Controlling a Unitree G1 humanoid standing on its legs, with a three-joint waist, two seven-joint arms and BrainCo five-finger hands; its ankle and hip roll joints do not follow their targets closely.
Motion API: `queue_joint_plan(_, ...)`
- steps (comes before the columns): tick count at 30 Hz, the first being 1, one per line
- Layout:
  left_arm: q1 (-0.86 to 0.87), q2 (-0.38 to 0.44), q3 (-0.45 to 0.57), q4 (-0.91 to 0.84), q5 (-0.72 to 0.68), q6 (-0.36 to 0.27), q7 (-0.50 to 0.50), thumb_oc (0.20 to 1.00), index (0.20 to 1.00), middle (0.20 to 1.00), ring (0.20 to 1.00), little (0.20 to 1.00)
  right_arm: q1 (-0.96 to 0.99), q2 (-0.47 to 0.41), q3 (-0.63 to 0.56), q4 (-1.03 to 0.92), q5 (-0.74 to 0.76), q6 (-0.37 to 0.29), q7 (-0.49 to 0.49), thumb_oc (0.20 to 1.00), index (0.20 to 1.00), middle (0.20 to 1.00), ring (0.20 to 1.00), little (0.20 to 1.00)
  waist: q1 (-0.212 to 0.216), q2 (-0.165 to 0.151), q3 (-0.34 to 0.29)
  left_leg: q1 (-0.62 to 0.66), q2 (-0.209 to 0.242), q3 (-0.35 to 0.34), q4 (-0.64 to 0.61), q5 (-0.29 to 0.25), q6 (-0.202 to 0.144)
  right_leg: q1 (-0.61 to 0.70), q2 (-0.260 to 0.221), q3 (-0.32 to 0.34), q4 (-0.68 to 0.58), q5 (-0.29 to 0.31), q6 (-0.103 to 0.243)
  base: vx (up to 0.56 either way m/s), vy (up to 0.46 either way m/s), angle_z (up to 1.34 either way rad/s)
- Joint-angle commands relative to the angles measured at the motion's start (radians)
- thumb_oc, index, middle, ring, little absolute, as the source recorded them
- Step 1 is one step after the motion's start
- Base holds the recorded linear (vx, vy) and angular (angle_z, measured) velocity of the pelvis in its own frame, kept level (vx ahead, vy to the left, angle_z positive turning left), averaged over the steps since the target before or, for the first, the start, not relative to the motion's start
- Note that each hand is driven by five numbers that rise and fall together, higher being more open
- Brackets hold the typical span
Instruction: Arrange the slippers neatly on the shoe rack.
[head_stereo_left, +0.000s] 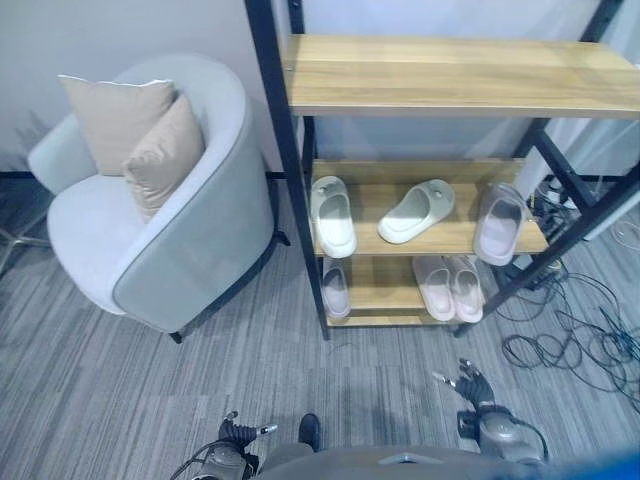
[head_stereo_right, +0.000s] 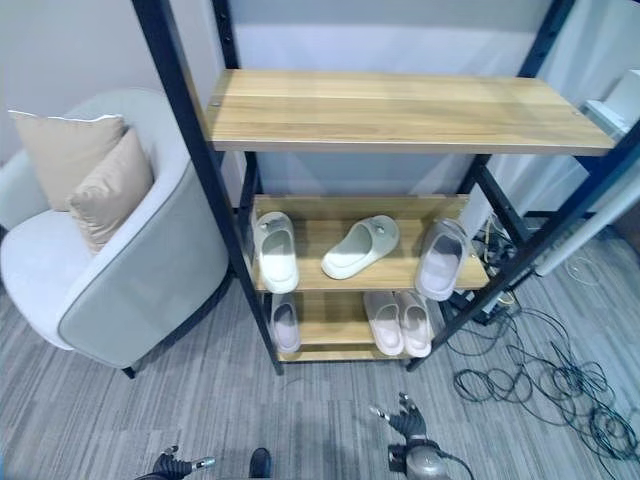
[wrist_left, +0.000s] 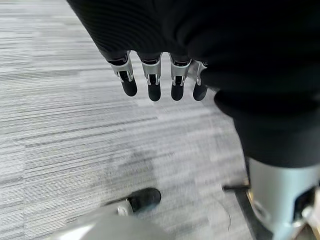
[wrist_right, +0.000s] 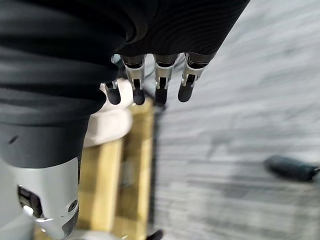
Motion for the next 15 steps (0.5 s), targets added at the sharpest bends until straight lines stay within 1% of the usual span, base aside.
queue_joint_plan(1, -0.051, -0.038, -0.006, 0.070, 0.043, -0.019, 0.012, 1.000, 1.000, 1.000, 1.000, 1.000, -0.084, -0.007, 0.016, -0.049, -0.047, -0.081, 0.035, 1.000, 1.000, 1.000, 1.000, 1.000, 0.027, 0.029, 0.046, 0.036, 0.049, -0.007, 0.007, -0.124, -0.042, -0.018, -0.004, 0.012, 0.036, -0.006, 0.043, -0.02, 0.003, -0.05)
queue_joint_plan(3, -0.040, -0.046, -0.015, 0.080, 0.063, -0.015, 0.004, 1.000, 1.000, 1.000, 1.000, 1.000, -0.074, 0.002, 0.071, -0.130, -0.061, -0.070, 0.071, 1.000, 1.000, 1.000, 1.000, 1.000, 0.027, 0.028, 0.050, 0.036, 0.048, -0.003, 0.007, -0.124, -0.042, -0.016, -0.004, 0.017, 0.024, -0.001, 0.043, -0.03, -0.003, 0.02)
queue_joint_plan(4, -0.040, -0.046, -0.015, 0.080, 0.063, -0.015, 0.004, 1.000, 1.000, 1.000, 1.000, 1.000, -0.074, 0.002, 0.072, -0.130, -0.061, -0.070, 0.071, 1.000, 1.000, 1.000, 1.000, 1.000, 0.027, 0.028, 0.049, 0.036, 0.048, -0.003, 0.007, -0.124, -0.042, -0.016, -0.004, 0.017, 0.024, -0.001, 0.043, -0.04, -0.019, -0.06)
queue_joint_plan(5, -0.035, -0.046, -0.017, 0.076, 0.068, -0.012, 0.003, 1.000, 1.000, 1.000, 1.000, 1.000, -0.056, 0.002, 0.116, -0.210, -0.080, -0.059, 0.093, 1.000, 1.000, 1.000, 1.000, 1.000, 0.029, 0.024, 0.053, 0.036, 0.049, -0.002, 0.007, -0.123, -0.044, -0.014, -0.004, 0.016, 0.015, 0.003, 0.043, -0.03, -0.020, -0.05)
queue_joint_plan(6, -0.034, -0.044, -0.015, 0.072, 0.069, -0.011, 0.002, 1.000, 1.000, 1.000, 1.000, 1.000, -0.051, -0.001, 0.129, -0.238, -0.086, -0.055, 0.097, 1.000, 1.000, 1.000, 1.000, 1.000, 0.030, 0.022, 0.053, 0.036, 0.050, -0.002, 0.007, -0.122, -0.044, -0.012, -0.003, 0.014, 0.012, 0.004, 0.042, -0.03, -0.026, -0.02)
queue_joint_plan(9, -0.036, -0.043, -0.020, 0.065, 0.080, -0.008, -0.002, 1.000, 1.000, 1.000, 1.000, 1.000, -0.046, -0.004, 0.165, -0.285, -0.099, -0.043, 0.121, 1.000, 1.000, 1.000, 1.000, 1.000, 0.034, 0.020, 0.054, 0.036, 0.051, -0.004, 0.007, -0.122, -0.046, -0.009, -0.002, 0.009, 0.005, 0.005, 0.043, 0.00, 0.000, 0.00)
queue_joint_plan(11, -0.036, -0.041, -0.028, 0.059, 0.092, -0.007, -0.007, 1.000, 1.000, 1.000, 1.000, 1.000, -0.048, -0.003, 0.203, -0.323, -0.101, -0.030, 0.153, 1.000, 1.000, 1.000, 1.000, 1.000, 0.040, 0.020, 0.055, 0.034, 0.053, -0.007, 0.007, -0.120, -0.047, -0.011, -0.002, 0.008, 0.004, 0.004, 0.044, -0.03, -0.013, 0.03)
queue_joint_plan(12, -0.039, -0.037, -0.034, 0.051, 0.102, -0.006, -0.013, 1.000, 1.000, 1.000, 1.000, 1.000, -0.058, -0.011, 0.251, -0.365, -0.099, -0.014, 0.206, 1.000, 1.000, 1.000, 1.000, 1.000, 0.049, 0.018, 0.058, 0.034, 0.052, -0.011, 0.007, -0.119, -0.050, -0.009, -0.003, 0.001, 0.004, 0.002, 0.045, -0.02, -0.010, 0.03)
queue_joint_plan(13, -0.039, -0.037, -0.034, 0.051, 0.102, -0.006, -0.013, 1.000, 1.000, 1.000, 1.000, 1.000, -0.058, -0.011, 0.251, -0.365, -0.099, -0.014, 0.206, 1.000, 1.000, 1.000, 1.000, 1.000, 0.049, 0.018, 0.058, 0.034, 0.052, -0.011, 0.007, -0.119, -0.050, -0.009, -0.003, 0.001, 0.004, 0.002, 0.045, -0.02, -0.017, 0.08)
queue_joint_plan(14, -0.040, -0.034, -0.038, 0.048, 0.111, -0.004, -0.013, 1.000, 1.000, 1.000, 1.000, 1.000, -0.064, -0.027, 0.289, -0.419, -0.081, -0.010, 0.254, 1.000, 1.000, 1.000, 1.000, 1.000, 0.055, 0.016, 0.061, 0.034, 0.053, -0.016, 0.007, -0.117, -0.051, -0.006, -0.002, -0.003, 0.004, 0.000, 0.044, 0.00, -0.024, 0.12)
queue_joint_plan(15, -0.042, -0.031, -0.041, 0.049, 0.124, 0.000, -0.015, 1.000, 1.000, 1.000, 1.000, 1.000, -0.082, -0.071, 0.331, -0.533, -0.024, -0.016, 0.321, 1.000, 1.000, 1.000, 1.000, 1.000, 0.067, 0.013, 0.060, 0.033, 0.057, -0.021, 0.007, -0.116, -0.056, -0.005, 0.000, -0.011, 0.004, -0.002, 0.044, 0.00, -0.024, 0.12)
